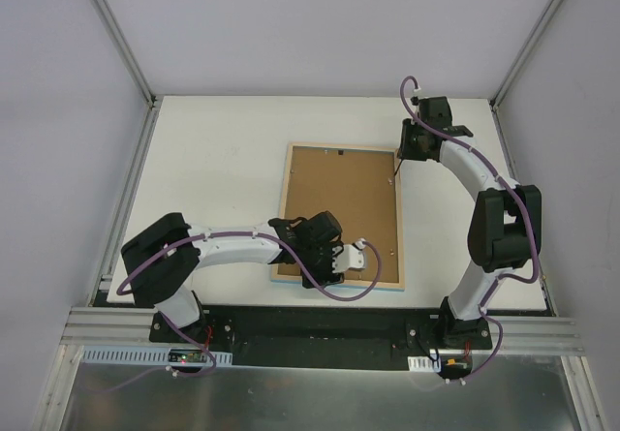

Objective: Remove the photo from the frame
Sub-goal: Release the photo frame item from the photo frame.

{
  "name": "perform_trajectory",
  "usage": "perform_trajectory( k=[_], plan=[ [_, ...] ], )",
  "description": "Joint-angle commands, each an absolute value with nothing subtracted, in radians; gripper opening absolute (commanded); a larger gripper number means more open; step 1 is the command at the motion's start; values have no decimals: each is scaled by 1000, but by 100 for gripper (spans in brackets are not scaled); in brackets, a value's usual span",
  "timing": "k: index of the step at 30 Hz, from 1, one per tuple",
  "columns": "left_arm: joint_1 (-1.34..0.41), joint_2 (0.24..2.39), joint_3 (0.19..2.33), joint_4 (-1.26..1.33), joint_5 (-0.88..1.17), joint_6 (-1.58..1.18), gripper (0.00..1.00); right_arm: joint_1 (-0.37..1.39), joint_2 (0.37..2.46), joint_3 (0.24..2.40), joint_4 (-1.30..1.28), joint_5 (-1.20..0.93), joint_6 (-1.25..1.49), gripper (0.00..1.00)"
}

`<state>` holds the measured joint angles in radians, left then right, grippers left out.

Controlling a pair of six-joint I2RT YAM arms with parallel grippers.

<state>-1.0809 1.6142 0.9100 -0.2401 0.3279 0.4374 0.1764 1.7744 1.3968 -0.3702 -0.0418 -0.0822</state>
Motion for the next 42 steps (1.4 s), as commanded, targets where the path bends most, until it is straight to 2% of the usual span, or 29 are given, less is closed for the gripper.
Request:
perform_trajectory(
  k=[1, 11, 13, 20, 21, 22, 31, 33, 42],
  plan=[
    [-1083, 1579, 890, -258, 262, 468, 54, 172, 1726, 1401, -331, -54, -80, 1],
    [-1083, 1488, 885, -258, 203, 488, 70, 172, 1720, 1397, -330, -54, -80, 1],
    [-1083, 1477, 888, -258, 195, 492, 78, 172, 1717, 1397, -330, -52, -83, 1],
    [-1074, 1347, 913, -258, 94, 529, 81, 172, 1720, 1391, -322, -64, -83, 1],
    [-1060, 1323, 917, -259, 84, 535, 96, 173, 1720, 1391, -322, -71, -83, 1],
    [-1040, 1300, 922, -258, 83, 538, 99, 172, 1720, 1393, -322, -80, -84, 1],
    [-652, 1149, 950, -242, 230, 480, 99, 179, 1606, 1364, -278, -179, -156, 1],
    [-595, 1166, 954, -236, 221, 445, 99, 193, 1565, 1361, -270, -189, -187, 1],
    [-321, 1302, 971, -241, 469, 258, 99, 343, 1425, 1324, -298, -175, -356, 1]
  ],
)
